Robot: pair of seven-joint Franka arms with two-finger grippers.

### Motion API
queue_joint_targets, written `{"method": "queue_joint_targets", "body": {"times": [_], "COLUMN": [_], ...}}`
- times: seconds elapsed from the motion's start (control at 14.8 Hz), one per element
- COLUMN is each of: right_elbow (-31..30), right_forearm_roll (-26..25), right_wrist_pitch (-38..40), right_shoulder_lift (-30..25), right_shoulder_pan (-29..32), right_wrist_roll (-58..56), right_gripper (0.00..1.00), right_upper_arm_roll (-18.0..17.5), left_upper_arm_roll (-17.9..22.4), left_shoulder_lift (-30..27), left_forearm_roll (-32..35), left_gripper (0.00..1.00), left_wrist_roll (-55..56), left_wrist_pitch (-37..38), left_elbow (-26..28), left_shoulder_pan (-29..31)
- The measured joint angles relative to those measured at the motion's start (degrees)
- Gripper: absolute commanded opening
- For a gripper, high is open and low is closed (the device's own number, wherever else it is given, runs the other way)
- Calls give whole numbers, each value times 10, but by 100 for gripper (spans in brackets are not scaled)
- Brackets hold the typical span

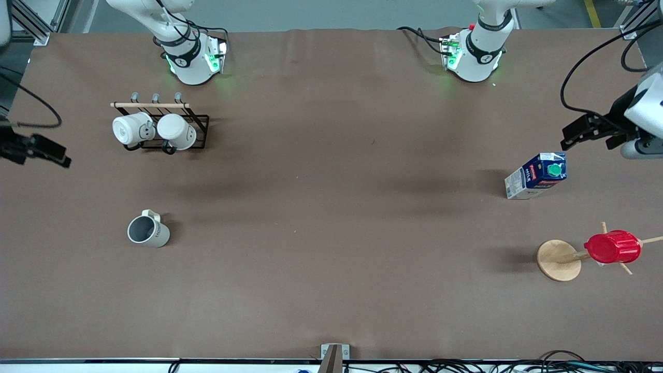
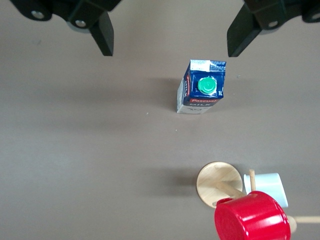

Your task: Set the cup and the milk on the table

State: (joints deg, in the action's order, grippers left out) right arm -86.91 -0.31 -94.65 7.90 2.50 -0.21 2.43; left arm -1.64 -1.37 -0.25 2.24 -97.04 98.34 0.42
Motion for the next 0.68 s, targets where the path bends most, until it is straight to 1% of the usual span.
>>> {"method": "queue_joint_targets", "body": {"times": [0.14,0.27,0.34,0.47,0.68], "right_elbow": [-3,-24,-46,-112,-209], "right_forearm_roll": [0,0,0,0,0], "right_wrist_pitch": [-42,-103,-144,-239,-371], "right_shoulder_lift": [45,82,94,105,114], "right_shoulder_pan": [1,2,4,5,5], "right_wrist_roll": [-17,-38,-47,-60,-72], "right_gripper": [100,100,100,100,100], "right_upper_arm_roll": [3,6,7,8,8], "left_upper_arm_roll": [0,0,0,0,1], "left_shoulder_lift": [3,4,4,5,6], "left_forearm_roll": [0,1,1,1,28], "left_gripper": [100,100,100,100,100], "left_wrist_roll": [0,-1,-1,-1,-1], "left_wrist_pitch": [-25,-61,-76,-93,-115], "left_elbow": [33,70,87,116,152], "left_shoulder_pan": [12,23,27,33,38]}}
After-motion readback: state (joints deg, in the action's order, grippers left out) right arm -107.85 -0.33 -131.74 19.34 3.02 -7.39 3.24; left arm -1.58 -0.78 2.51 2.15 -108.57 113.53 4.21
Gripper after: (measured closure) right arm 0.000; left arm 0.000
